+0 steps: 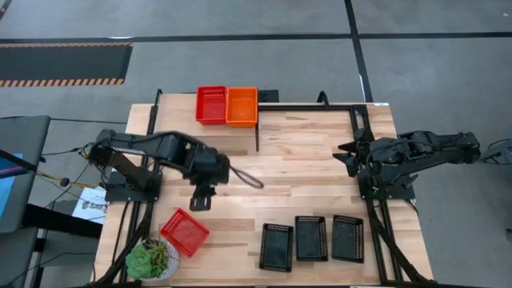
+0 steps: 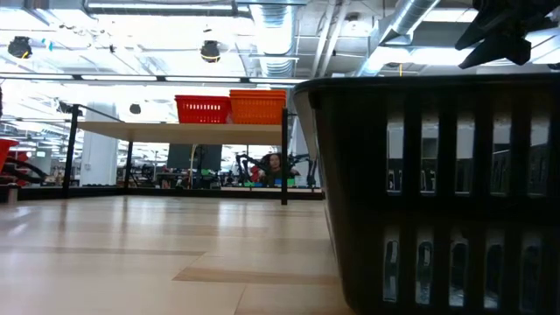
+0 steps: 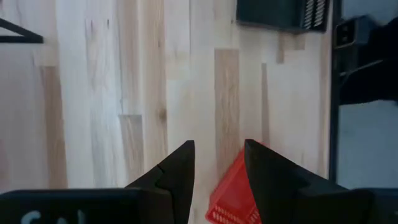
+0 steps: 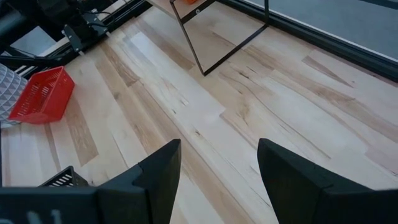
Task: Stack baskets on shelf by color
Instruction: Stack the red bin on top of the other red bins on the shelf
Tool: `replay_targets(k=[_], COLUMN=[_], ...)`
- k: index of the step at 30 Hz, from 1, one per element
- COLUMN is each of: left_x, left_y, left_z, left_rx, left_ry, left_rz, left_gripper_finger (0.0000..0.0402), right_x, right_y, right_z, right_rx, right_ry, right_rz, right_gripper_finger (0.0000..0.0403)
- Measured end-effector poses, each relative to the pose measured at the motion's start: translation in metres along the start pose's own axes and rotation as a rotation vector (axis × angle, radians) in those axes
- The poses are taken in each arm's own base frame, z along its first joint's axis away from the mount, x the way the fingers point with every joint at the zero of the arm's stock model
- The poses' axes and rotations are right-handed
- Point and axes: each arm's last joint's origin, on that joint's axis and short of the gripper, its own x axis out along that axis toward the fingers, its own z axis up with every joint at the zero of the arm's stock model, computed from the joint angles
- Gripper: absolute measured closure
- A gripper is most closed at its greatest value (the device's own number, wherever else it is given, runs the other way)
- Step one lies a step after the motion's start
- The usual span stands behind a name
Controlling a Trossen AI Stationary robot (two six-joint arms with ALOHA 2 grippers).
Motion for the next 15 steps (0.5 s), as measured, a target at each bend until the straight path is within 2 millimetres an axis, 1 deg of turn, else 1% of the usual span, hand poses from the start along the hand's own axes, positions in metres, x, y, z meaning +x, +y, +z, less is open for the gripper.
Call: replay_targets(k=[3, 6, 11, 15], left_x=[0.009, 0.021, 0.053, 0.083], left_y=[-0.012, -0.025, -0.045, -0.052], left_z=[-0.001, -0.007, -0.017, -0.029], left_rx=[0.031, 0.07, 0.158, 0.197], left_ry=[0.016, 0.061, 0.125, 0.187], left_rz=[-0.013, -0.058, -0.143, -0.167], left_gripper_finger=[0.0277, 0.0277, 0.0277, 0.0277], right_x=[0.0, 0.0, 0.0, 0.0], right_y=[0.0, 0.0, 0.0, 0.0], right_z=[0.0, 0.0, 0.0, 0.0], right_rx=[0.001, 0.002, 0.002, 0.003], right_ry=[0.0, 0.0, 0.0, 0.0], right_rz=[0.0, 0.0, 0.0, 0.0], right_gripper_finger=[0.0168, 0.0168, 0.0168, 0.0168])
